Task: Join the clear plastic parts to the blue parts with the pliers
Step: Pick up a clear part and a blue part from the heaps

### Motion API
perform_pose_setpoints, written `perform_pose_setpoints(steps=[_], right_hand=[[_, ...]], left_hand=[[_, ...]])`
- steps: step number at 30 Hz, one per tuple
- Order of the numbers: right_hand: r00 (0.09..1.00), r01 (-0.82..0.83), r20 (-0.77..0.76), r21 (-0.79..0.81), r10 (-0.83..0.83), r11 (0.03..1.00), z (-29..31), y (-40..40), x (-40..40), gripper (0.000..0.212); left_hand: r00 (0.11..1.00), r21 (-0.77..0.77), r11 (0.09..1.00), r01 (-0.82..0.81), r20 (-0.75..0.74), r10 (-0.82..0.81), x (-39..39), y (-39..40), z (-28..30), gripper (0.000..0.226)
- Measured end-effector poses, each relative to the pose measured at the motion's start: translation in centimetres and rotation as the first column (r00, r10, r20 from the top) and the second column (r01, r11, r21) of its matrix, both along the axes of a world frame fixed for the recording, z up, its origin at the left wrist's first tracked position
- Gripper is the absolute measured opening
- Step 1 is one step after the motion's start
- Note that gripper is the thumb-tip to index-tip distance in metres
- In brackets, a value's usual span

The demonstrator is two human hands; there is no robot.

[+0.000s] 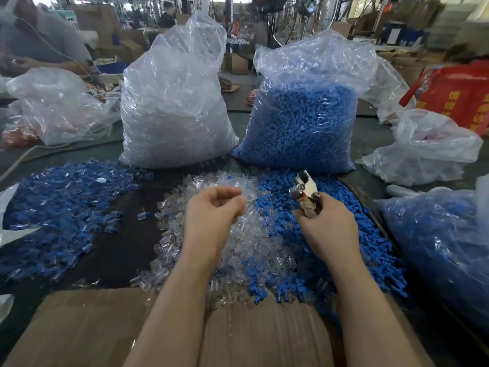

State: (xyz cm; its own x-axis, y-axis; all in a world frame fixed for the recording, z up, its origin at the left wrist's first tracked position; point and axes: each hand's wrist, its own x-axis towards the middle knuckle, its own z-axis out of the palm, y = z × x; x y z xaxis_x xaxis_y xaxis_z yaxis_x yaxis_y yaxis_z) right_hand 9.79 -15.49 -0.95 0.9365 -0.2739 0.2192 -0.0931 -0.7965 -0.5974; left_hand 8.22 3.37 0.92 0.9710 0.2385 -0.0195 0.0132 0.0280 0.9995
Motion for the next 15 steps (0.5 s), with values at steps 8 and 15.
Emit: perform_pose_setpoints(steps=[8,15], right_hand=[[0.967,-0.241,0.122,0.174,0.222,0.955,1.1,1.6,-0.9,0.013],[0.957,-0.276,0.106,0.058,0.269,0.960,1.4,2.2,-1.1,0.010]], left_hand=[[0.995,0.052,0.998,-0.034,0.094,0.029,-0.4,-2.6,-0.1,0.012],[0.983,0.233,0.971,-0.055,0.182,0.013,-0.7,-2.8,-0.3,0.016]])
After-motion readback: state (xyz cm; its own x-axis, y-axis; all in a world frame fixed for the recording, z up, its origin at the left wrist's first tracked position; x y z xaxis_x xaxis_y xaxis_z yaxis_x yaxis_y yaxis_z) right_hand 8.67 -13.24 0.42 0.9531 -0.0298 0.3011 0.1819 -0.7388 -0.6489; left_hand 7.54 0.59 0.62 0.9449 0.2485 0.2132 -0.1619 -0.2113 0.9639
